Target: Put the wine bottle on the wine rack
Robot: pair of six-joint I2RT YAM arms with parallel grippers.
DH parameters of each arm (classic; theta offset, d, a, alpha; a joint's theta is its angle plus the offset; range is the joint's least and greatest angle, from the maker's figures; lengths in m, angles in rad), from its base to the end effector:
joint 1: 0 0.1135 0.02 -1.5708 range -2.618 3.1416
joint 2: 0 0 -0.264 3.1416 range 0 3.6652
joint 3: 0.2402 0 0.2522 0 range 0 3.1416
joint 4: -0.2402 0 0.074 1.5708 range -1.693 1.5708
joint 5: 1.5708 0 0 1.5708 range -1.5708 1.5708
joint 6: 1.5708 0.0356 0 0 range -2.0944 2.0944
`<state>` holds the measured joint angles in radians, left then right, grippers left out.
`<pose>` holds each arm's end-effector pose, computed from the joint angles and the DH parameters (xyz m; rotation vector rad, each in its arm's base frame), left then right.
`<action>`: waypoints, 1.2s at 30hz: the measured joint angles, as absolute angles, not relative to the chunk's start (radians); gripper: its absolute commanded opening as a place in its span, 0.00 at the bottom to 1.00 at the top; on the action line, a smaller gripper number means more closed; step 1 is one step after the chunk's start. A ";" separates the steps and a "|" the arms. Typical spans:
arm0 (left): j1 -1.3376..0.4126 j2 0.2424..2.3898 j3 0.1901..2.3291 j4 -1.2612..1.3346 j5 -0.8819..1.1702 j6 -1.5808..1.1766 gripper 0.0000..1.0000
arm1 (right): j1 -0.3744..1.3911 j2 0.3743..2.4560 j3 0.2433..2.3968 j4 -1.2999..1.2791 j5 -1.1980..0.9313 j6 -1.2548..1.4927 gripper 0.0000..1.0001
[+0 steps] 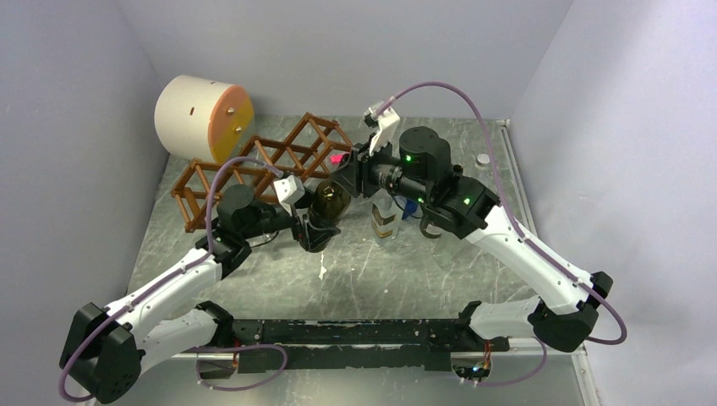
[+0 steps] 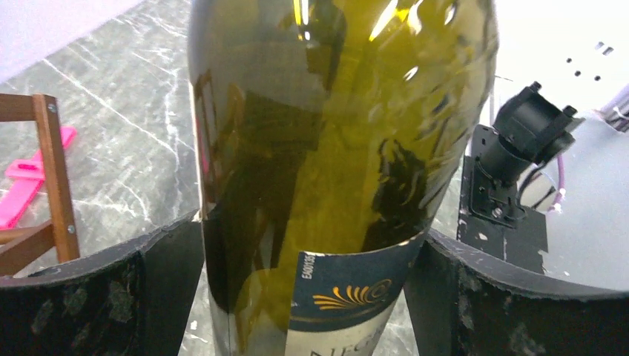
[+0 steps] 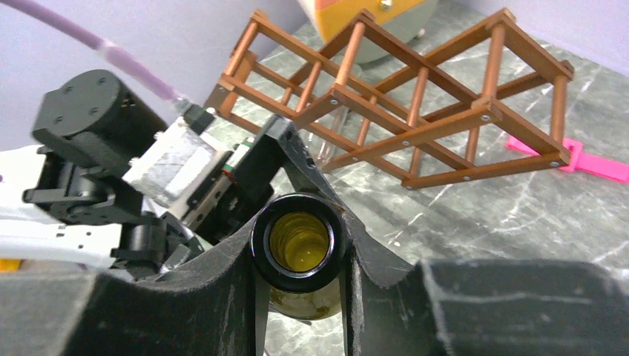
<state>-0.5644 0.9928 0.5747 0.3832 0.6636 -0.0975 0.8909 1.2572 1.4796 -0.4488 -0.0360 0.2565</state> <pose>0.1792 -0.1394 0.2864 0.8954 1.4453 -1.0319 0.1694 0.2116 0.4526 -0.6118 1.7773 0.8402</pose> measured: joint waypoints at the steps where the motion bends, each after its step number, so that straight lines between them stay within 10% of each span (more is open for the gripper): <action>1: -0.566 0.994 0.575 0.375 0.672 -0.094 0.97 | 0.891 1.255 1.479 -0.444 -0.051 0.253 0.00; 8: -0.569 0.961 0.575 0.339 0.765 -0.066 0.93 | 0.891 1.227 1.470 -0.403 -0.155 0.233 0.00; 17: -0.573 0.922 0.624 0.269 0.842 -0.067 0.07 | 0.887 1.178 1.436 -0.361 -0.255 0.209 0.06; 23: -0.574 0.896 0.664 0.152 0.841 -0.004 0.07 | 0.884 1.174 1.436 -0.348 -0.300 0.217 0.67; 36: -0.574 0.801 0.801 -0.212 0.582 0.500 0.07 | 0.887 1.141 1.491 -0.385 -0.272 0.206 0.76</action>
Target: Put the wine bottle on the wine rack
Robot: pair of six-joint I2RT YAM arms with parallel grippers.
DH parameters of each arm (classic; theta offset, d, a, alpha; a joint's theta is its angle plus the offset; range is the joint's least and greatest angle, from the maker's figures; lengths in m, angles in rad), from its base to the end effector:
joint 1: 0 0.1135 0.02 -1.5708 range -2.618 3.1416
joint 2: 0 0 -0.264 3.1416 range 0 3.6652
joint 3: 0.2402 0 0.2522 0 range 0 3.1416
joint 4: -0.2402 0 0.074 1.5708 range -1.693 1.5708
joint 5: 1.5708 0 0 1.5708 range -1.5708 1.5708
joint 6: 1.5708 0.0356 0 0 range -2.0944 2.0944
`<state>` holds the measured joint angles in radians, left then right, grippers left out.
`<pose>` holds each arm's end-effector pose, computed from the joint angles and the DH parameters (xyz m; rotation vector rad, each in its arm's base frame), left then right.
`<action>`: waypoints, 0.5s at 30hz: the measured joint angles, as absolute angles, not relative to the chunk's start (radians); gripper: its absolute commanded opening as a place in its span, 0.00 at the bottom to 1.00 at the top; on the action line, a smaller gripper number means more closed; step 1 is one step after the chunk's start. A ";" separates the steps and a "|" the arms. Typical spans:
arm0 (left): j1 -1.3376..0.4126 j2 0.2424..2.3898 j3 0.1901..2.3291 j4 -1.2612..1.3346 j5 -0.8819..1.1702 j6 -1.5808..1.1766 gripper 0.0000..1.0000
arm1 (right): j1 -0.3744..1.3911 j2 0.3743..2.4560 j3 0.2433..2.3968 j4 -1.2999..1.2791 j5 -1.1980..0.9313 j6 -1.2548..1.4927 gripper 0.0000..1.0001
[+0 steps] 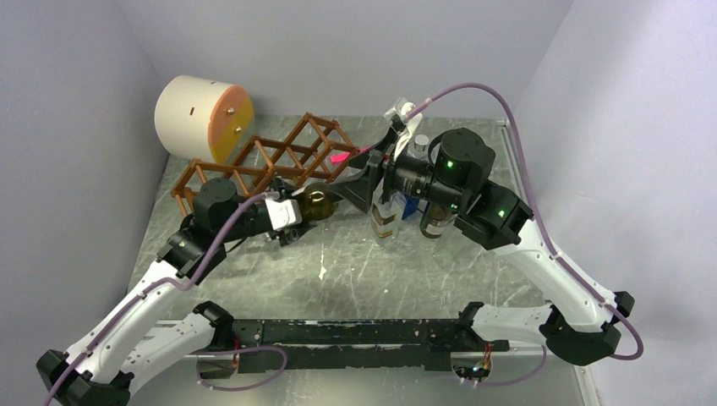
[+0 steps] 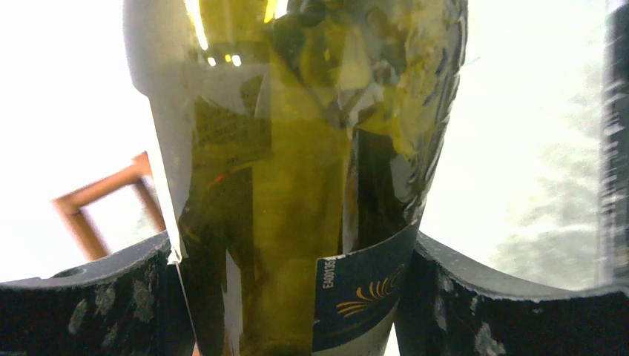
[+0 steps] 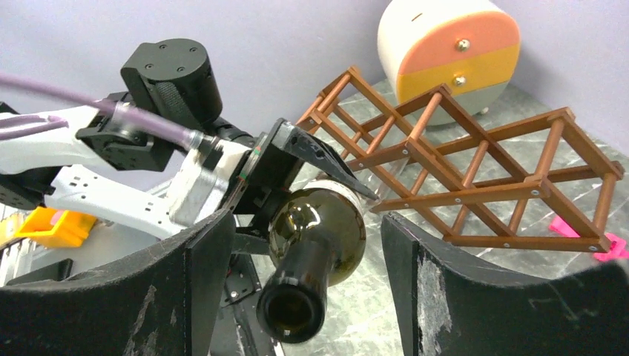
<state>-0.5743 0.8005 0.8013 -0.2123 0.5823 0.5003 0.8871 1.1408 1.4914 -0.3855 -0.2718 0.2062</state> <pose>0.1426 -0.1156 0.3414 1.2467 1.2732 -0.5704 0.1364 0.1825 0.4902 -0.7775 1.5240 1.0496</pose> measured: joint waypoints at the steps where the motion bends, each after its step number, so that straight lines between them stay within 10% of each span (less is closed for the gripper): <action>1: -0.574 0.801 0.816 -0.236 0.554 0.563 0.07 | 0.887 1.146 1.507 -0.397 -0.265 0.202 0.77; 15: -0.574 0.801 0.843 -0.365 0.308 1.238 0.07 | 0.887 1.229 1.597 -0.556 -0.192 0.158 0.77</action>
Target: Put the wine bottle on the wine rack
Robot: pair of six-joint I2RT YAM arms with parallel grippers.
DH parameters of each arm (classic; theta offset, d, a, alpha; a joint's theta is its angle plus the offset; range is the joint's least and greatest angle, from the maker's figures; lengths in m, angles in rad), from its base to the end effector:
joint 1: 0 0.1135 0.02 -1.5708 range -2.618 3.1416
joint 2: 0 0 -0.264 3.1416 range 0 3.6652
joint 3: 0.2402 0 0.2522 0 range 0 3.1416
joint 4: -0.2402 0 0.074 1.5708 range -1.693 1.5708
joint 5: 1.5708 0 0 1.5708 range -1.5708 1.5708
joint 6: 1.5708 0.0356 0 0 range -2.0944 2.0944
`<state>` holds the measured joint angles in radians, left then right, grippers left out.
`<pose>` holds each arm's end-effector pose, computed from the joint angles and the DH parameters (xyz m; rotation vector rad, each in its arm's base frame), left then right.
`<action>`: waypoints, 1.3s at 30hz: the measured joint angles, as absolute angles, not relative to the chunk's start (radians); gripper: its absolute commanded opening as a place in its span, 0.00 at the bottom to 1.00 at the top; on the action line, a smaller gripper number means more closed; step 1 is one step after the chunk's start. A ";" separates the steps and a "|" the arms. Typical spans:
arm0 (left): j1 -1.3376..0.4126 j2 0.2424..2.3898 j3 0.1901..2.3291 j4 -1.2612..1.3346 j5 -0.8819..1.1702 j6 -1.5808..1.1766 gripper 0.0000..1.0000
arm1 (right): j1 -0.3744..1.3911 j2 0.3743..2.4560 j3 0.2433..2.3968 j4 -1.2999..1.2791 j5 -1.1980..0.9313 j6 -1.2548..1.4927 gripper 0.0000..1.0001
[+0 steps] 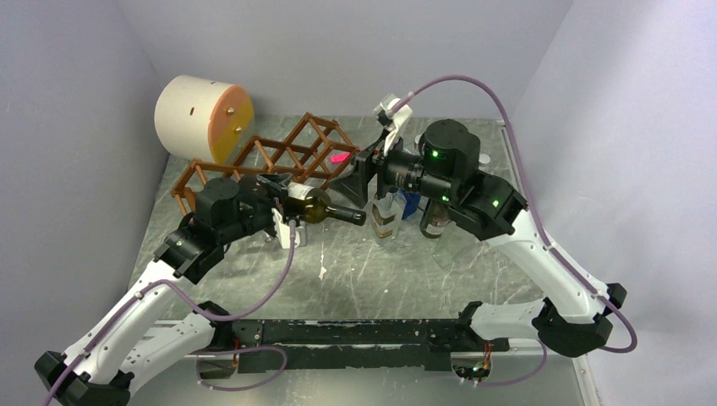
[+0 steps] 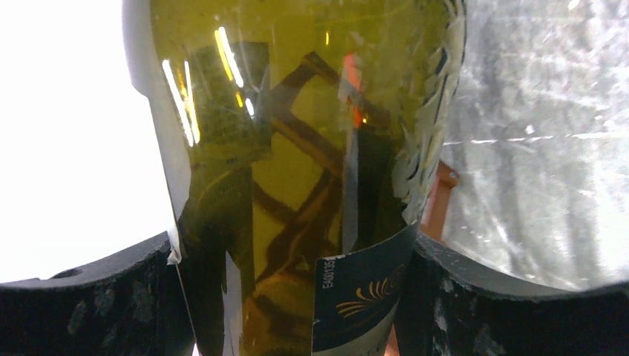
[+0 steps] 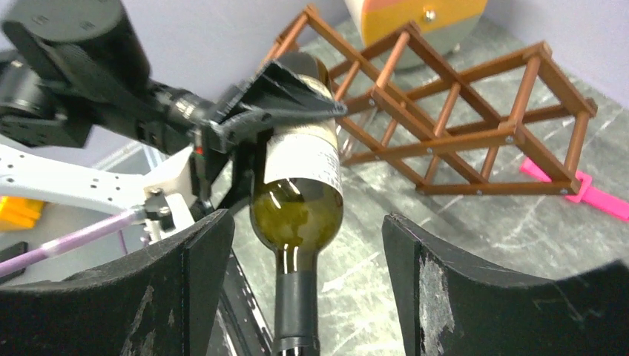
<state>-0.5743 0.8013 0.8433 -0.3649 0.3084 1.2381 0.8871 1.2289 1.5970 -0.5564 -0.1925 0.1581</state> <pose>0.1460 -0.1073 0.3391 1.6007 0.9883 0.1638 0.1498 0.1946 0.4860 -0.7951 1.6706 0.9160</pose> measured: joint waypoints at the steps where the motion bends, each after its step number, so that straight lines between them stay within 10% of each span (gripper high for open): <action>1: -0.574 0.801 0.843 -0.362 0.305 1.261 0.07 | 0.887 1.237 1.596 -0.566 -0.190 0.154 0.77; 22: -0.574 0.820 0.834 -0.296 0.281 1.444 0.07 | 0.890 1.356 1.504 -0.724 -0.286 0.046 0.71; 39: -0.572 0.849 0.825 -0.299 0.254 1.477 0.07 | 0.925 1.441 1.506 -0.732 -0.290 0.049 0.38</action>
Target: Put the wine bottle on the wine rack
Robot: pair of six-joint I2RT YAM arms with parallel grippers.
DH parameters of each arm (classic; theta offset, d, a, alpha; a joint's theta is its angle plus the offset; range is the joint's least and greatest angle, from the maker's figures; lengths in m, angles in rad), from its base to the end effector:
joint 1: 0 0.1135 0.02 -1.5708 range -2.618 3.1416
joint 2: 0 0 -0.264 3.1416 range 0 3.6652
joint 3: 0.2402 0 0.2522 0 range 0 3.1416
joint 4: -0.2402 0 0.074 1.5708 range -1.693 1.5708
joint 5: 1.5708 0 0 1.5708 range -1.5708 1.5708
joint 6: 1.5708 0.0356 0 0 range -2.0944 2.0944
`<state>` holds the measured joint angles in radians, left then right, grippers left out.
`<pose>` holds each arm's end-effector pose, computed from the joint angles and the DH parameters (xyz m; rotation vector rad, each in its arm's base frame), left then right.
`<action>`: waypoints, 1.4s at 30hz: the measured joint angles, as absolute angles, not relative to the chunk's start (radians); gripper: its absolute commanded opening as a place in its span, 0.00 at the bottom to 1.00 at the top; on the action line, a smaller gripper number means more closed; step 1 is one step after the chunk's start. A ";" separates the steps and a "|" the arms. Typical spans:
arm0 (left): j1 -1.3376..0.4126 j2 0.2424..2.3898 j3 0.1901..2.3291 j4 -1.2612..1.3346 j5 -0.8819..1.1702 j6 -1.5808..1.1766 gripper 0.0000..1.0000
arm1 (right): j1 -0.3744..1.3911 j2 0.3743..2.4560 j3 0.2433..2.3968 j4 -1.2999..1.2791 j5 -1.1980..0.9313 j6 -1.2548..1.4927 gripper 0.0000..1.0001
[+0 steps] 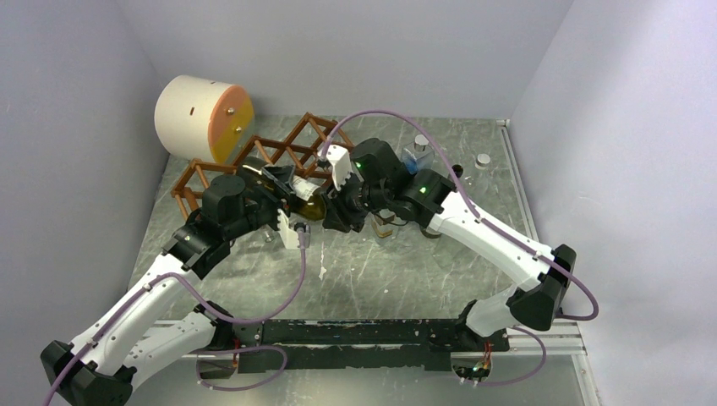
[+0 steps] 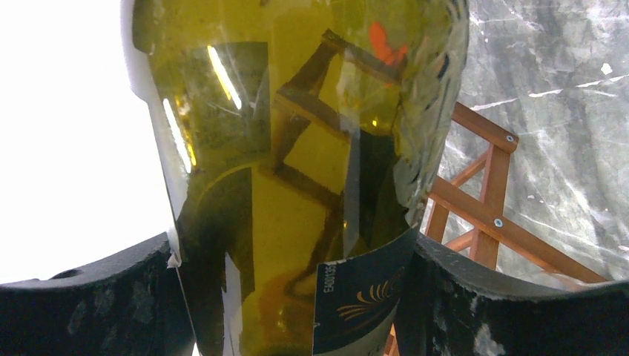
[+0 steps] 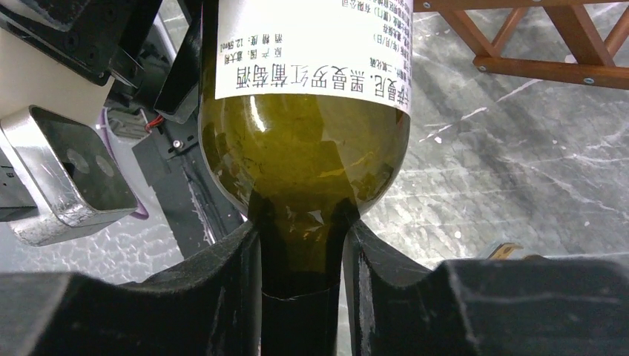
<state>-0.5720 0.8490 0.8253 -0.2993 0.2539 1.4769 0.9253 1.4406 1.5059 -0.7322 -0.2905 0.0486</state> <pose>0.1589 -0.1129 0.3314 1.7076 0.8348 0.3783 0.1791 0.2547 0.3842 -1.1429 2.0469 0.8335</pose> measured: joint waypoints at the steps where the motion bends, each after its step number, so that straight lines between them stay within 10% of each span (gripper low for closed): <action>1: -0.572 0.849 0.825 -0.299 0.252 1.477 0.07 | 0.925 1.441 1.506 -0.732 -0.285 0.049 0.35; 7: -0.570 0.849 0.825 -0.303 0.238 1.471 0.10 | 0.925 1.451 1.509 -0.734 -0.273 0.056 0.01; 10: -0.570 0.848 0.822 -0.304 0.238 1.466 0.21 | 0.925 1.452 1.509 -0.734 -0.271 0.059 0.00; 14: -0.570 0.836 0.808 -0.294 0.237 1.463 0.63 | 0.928 1.451 1.509 -0.733 -0.262 0.066 0.00; 15: -0.570 0.831 0.802 -0.290 0.237 1.461 1.00 | 0.930 1.450 1.508 -0.733 -0.258 0.067 0.00; 42: -0.573 0.783 0.828 -0.240 0.371 1.225 0.95 | 0.929 1.294 1.400 -0.710 0.000 0.159 0.00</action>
<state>-0.5732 0.7830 0.8284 -0.2401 0.3706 1.2247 0.9287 1.2942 1.4002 -0.7097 0.0002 0.1593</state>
